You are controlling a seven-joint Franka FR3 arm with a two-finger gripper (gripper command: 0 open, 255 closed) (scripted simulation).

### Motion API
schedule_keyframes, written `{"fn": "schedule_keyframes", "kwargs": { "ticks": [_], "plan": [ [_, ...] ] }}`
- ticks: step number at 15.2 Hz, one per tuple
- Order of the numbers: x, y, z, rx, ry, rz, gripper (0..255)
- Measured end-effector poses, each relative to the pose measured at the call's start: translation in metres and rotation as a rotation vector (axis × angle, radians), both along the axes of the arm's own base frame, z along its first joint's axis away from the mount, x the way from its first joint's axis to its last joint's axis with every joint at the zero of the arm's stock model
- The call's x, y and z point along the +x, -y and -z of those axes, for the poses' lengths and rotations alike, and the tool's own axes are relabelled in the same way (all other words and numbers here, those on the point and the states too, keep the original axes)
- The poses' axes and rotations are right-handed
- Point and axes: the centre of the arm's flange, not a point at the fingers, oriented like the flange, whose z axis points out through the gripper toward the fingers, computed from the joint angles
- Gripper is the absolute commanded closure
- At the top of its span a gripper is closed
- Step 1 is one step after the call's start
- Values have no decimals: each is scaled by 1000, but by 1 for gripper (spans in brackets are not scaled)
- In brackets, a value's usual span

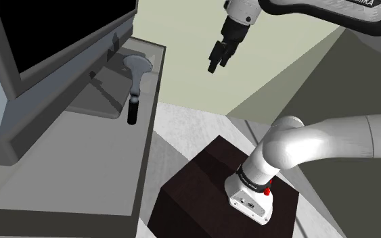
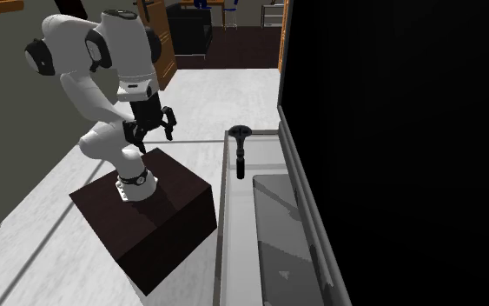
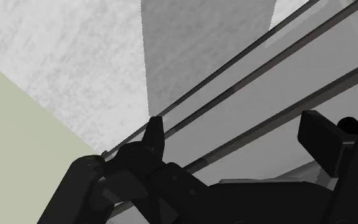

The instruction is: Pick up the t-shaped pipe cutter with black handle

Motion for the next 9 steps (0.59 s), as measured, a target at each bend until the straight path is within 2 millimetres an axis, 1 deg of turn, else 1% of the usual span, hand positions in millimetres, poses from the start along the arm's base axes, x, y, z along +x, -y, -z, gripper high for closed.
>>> {"fn": "schedule_keyframes", "kwargs": {
  "ticks": [1, 3, 8, 9],
  "plan": [
    [0, 0, 0, 0, 0, 0, 0],
    [5, -8, 5, 18, 28, -39, 0],
    [21, -41, 17, 90, 149, -189, 0],
    [30, -50, 18, 105, 174, -221, 0]
  ]
}}
